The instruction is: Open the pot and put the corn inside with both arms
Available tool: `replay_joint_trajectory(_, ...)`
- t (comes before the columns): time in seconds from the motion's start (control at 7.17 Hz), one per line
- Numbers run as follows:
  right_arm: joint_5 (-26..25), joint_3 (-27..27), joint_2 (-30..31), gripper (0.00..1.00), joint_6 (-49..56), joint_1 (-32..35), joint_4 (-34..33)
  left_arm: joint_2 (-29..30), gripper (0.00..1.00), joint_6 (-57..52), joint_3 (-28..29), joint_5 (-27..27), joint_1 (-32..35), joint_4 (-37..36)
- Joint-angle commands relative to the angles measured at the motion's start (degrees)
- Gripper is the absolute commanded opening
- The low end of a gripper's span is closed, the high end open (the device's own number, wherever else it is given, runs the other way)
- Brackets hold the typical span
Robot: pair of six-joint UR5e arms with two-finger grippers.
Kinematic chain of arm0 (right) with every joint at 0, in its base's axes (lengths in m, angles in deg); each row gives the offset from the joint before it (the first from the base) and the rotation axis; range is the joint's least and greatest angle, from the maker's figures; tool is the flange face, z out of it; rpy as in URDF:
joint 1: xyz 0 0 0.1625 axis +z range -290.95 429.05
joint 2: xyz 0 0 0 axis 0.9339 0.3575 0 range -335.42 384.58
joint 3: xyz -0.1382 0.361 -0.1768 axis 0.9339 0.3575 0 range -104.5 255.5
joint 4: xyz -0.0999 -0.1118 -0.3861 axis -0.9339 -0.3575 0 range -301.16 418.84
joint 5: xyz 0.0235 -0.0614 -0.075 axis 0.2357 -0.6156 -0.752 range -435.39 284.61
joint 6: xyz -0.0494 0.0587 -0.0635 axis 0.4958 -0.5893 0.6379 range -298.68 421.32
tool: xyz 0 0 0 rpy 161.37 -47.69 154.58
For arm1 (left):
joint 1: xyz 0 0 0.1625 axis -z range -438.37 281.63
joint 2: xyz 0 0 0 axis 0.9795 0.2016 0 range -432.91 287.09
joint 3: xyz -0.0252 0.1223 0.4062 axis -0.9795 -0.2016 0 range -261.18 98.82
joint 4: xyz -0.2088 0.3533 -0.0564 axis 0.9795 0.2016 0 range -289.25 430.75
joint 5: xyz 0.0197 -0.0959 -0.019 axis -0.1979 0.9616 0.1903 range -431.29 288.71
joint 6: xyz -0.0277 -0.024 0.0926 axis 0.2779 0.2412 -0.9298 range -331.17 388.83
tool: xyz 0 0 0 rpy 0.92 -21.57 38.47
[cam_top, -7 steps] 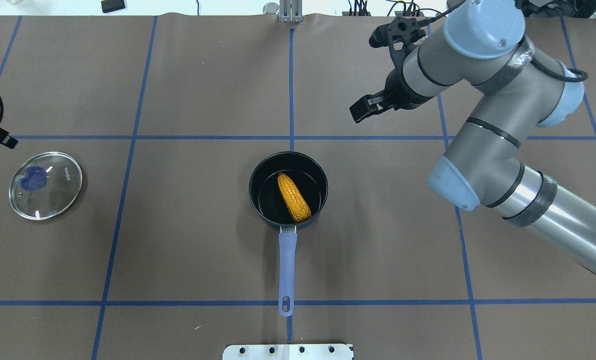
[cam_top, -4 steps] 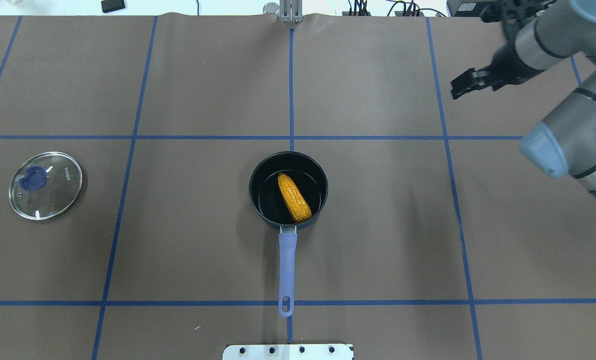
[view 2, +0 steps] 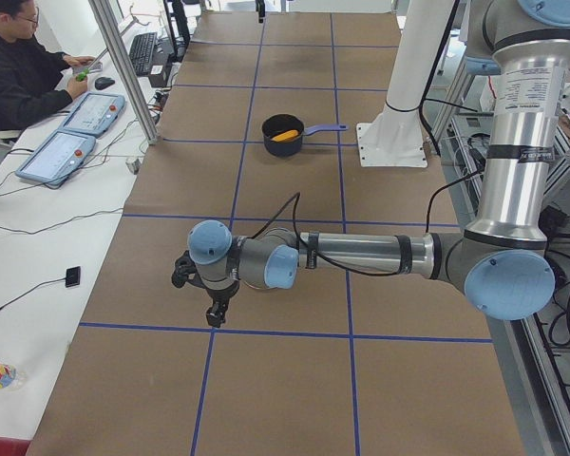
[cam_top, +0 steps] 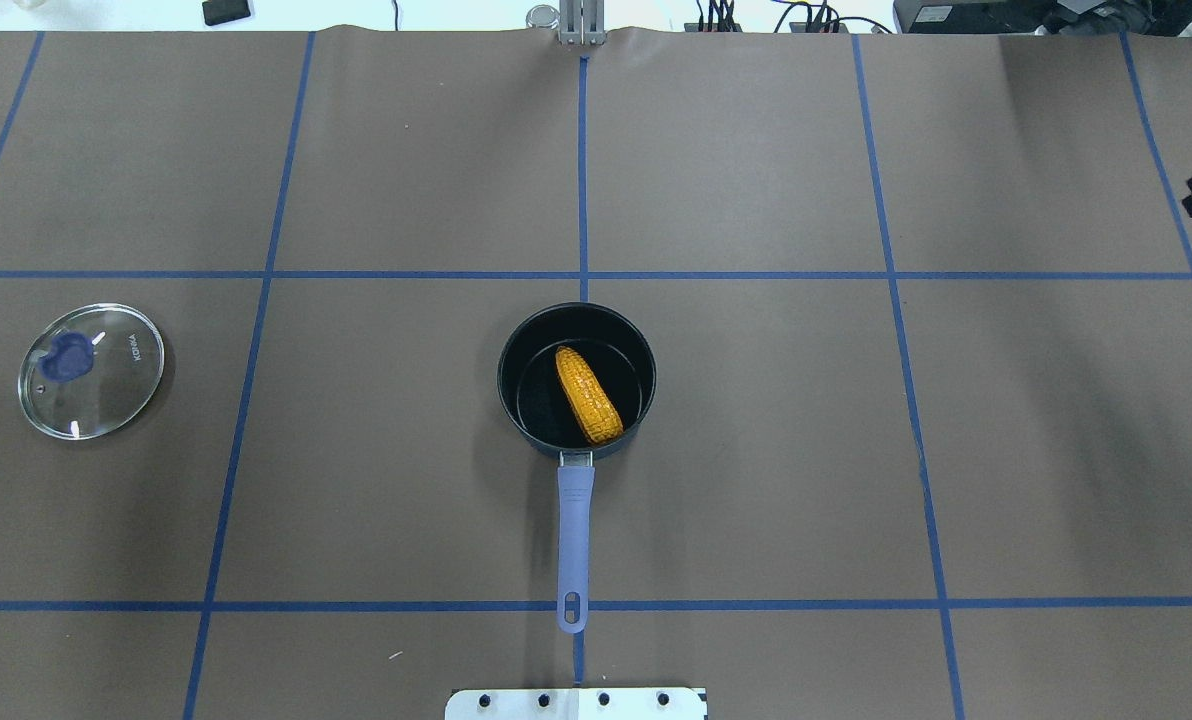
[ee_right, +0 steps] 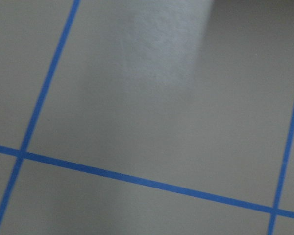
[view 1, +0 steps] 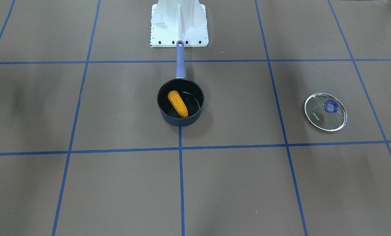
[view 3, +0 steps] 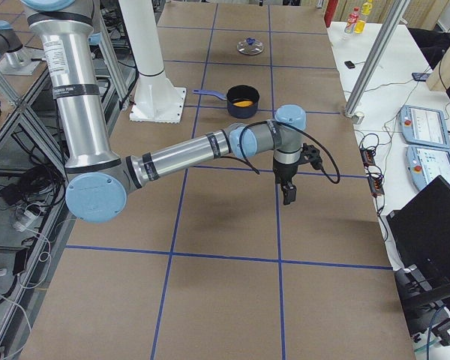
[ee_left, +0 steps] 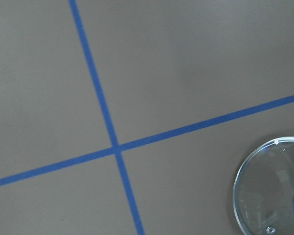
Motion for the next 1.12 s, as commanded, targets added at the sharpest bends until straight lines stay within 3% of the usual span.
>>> replay_joint_trajectory(0.0,5.5,-0.1,7.6,1.00,2.2,8.3,-1.2,-2.7,1.00,-0.9,0.3,0.0,1.0,-0.4)
replay_joint_trajectory(0.28,5.7,-0.6,10.9,1.00,2.2,9.6,-0.6,-4.2,1.00,-0.8,0.2,0.2,1.0,-0.1)
replay_joint_trajectory(0.98,5.6,-0.5,10.7,1.00,2.3,9.5,-0.5,-5.1,1.00,-0.7,0.0,0.2,1.0,0.0)
